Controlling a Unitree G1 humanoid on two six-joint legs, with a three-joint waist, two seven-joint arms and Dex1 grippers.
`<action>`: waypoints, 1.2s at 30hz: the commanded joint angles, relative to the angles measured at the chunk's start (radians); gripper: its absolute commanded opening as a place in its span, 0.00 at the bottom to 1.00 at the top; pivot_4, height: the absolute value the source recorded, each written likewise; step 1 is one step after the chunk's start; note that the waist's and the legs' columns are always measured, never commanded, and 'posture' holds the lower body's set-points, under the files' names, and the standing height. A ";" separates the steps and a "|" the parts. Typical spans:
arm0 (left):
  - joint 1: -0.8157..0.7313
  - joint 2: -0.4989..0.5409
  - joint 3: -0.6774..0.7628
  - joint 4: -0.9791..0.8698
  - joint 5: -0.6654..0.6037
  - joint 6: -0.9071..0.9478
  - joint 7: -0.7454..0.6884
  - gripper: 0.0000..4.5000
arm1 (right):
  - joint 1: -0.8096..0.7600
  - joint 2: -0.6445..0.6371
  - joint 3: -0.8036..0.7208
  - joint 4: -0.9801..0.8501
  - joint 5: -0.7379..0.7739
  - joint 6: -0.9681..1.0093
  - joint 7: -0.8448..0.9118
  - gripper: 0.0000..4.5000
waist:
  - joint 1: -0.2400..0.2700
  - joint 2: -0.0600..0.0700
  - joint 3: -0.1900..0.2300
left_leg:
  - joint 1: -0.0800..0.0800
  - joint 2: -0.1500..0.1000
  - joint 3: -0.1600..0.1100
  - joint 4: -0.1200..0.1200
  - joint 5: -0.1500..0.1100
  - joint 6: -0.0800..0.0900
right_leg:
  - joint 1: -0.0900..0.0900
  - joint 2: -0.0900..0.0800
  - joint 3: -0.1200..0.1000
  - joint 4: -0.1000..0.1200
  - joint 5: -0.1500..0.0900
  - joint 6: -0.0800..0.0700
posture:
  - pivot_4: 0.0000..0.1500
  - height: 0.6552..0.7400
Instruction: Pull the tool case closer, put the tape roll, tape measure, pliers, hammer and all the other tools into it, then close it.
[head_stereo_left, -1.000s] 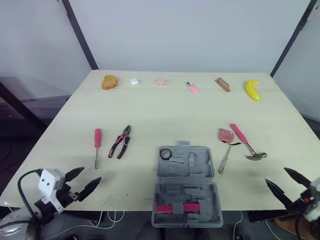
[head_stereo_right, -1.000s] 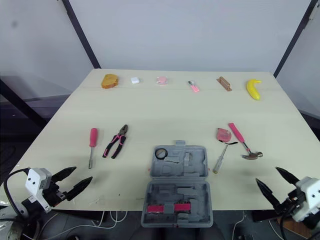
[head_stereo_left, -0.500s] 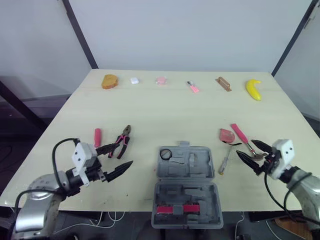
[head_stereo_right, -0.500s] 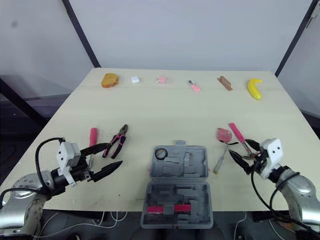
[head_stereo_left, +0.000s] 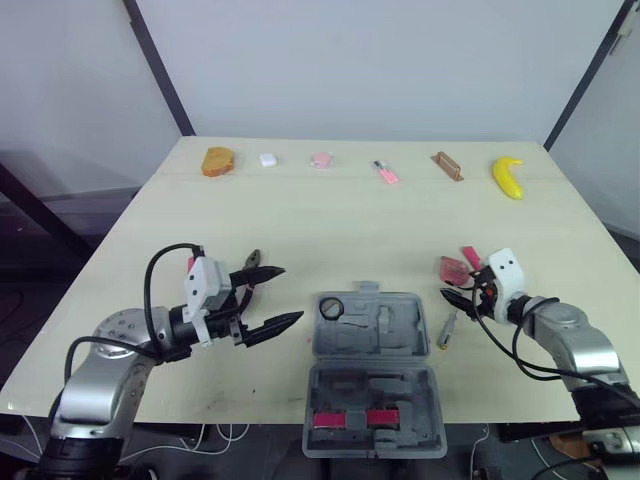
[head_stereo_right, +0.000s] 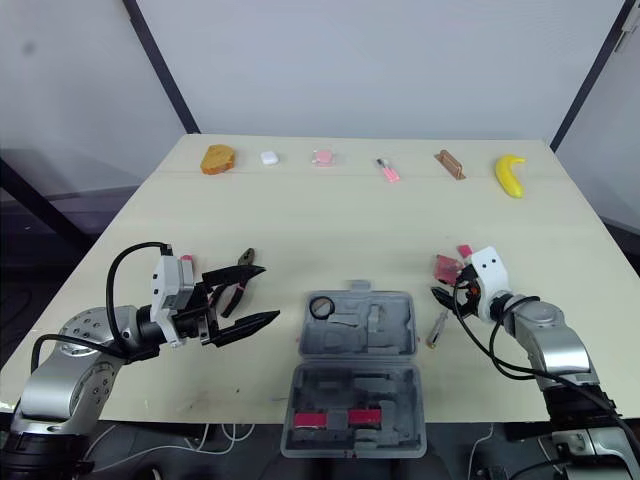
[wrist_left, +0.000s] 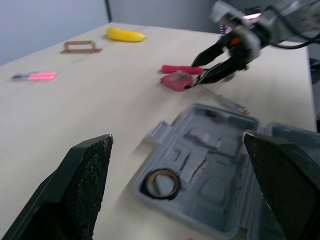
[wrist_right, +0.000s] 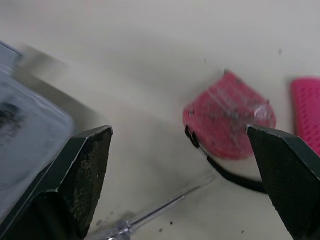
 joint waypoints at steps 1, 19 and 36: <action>-0.012 0.018 -0.001 -0.046 -0.023 0.011 -0.010 0.99 | -0.033 0.012 -0.018 0.000 -0.010 0.059 -0.044 1.00 | 0.000 0.000 0.000 | 0.000 0.000 0.000 0.000 0.000 0.000 | 0.000 0.000 0.000 0.000 0.000 0.000 | 1.00 1.00; -0.014 0.017 -0.022 -0.077 -0.017 0.026 -0.007 1.00 | -0.080 0.052 0.049 -0.041 -0.035 0.260 -0.084 0.74 | -0.003 0.000 0.000 | 0.000 0.000 0.000 0.000 0.000 0.000 | -0.001 0.001 0.001 0.000 0.000 0.000 | 1.00 1.00; -0.030 0.018 -0.032 -0.054 0.004 0.009 -0.014 1.00 | -0.076 0.026 0.134 -0.035 -0.123 0.159 -0.034 0.07 | -0.002 0.000 0.000 | 0.000 0.000 0.001 0.000 0.000 0.000 | -0.001 0.001 0.001 0.000 0.000 0.000 | 1.00 1.00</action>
